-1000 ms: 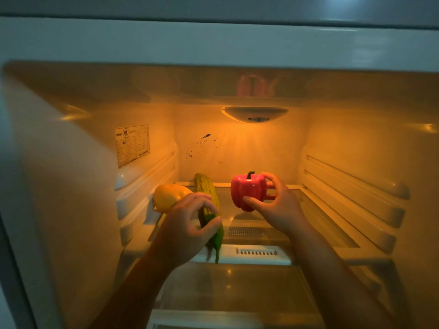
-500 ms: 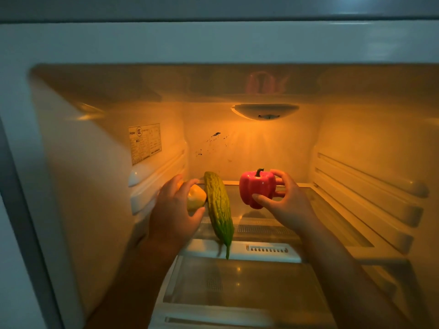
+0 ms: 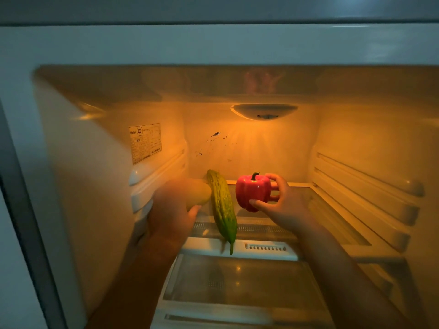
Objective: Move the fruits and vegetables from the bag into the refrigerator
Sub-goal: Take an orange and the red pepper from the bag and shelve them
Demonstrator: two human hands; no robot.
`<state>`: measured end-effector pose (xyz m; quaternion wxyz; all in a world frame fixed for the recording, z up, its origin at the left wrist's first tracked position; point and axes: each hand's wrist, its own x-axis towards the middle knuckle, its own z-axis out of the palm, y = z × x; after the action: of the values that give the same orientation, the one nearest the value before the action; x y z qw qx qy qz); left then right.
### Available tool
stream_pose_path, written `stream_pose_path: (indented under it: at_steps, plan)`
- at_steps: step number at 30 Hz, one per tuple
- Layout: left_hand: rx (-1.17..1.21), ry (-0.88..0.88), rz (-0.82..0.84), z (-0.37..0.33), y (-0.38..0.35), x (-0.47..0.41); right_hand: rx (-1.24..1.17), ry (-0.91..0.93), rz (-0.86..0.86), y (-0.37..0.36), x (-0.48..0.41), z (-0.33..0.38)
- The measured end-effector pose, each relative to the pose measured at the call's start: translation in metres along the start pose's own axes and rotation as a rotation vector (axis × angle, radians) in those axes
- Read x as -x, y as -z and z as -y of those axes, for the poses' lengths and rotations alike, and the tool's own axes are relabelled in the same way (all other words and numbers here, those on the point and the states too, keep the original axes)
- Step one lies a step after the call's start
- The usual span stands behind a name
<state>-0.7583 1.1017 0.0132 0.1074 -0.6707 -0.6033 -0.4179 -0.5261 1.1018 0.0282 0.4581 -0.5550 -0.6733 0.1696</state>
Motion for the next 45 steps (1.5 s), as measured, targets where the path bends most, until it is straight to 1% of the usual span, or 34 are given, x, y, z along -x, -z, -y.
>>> stream_pose_path:
  at_steps: [4,6,12,17,20,24,26,29,31,34,40,45]
  plan:
    - [0.020,-0.009,0.084,0.000,-0.001,0.000,0.029,0.002,-0.005,0.000,0.000,0.002]
    - [0.026,-0.017,0.097,0.000,0.000,0.001,0.034,0.001,-0.004,0.001,0.002,0.003]
    - [0.069,-0.056,0.068,-0.002,0.004,0.005,0.029,-0.016,-0.042,0.002,0.006,0.006]
    - [0.247,-0.050,-0.013,-0.001,0.011,0.010,0.057,-0.011,-0.120,0.003,0.006,0.010]
    - [0.326,-0.065,-0.002,0.001,0.018,0.024,0.181,0.043,-0.176,0.006,0.015,0.011]
    - [0.388,-0.097,0.033,0.004,0.033,0.052,0.278,0.173,-0.226,0.010,0.057,0.020]
    - [0.421,-0.115,0.048,0.007,0.043,0.068,0.283,0.236,-0.224,0.010,0.085,0.029]
    - [0.478,-0.111,0.083,0.008,0.061,0.096,0.214,0.308,-0.185,0.006,0.130,0.045]
    - [0.517,-0.100,0.129,0.013,0.067,0.117,0.217,0.319,-0.167,-0.003,0.158,0.050]
    - [0.592,-0.100,0.238,0.021,0.063,0.147,0.229,0.264,-0.129,-0.019,0.198,0.042]
    - [0.655,-0.126,0.496,0.019,0.037,0.200,0.232,0.030,-0.049,-0.038,0.276,0.006]
    - [0.627,-0.273,0.709,0.002,0.028,0.257,0.285,-0.185,0.012,-0.042,0.347,-0.011]
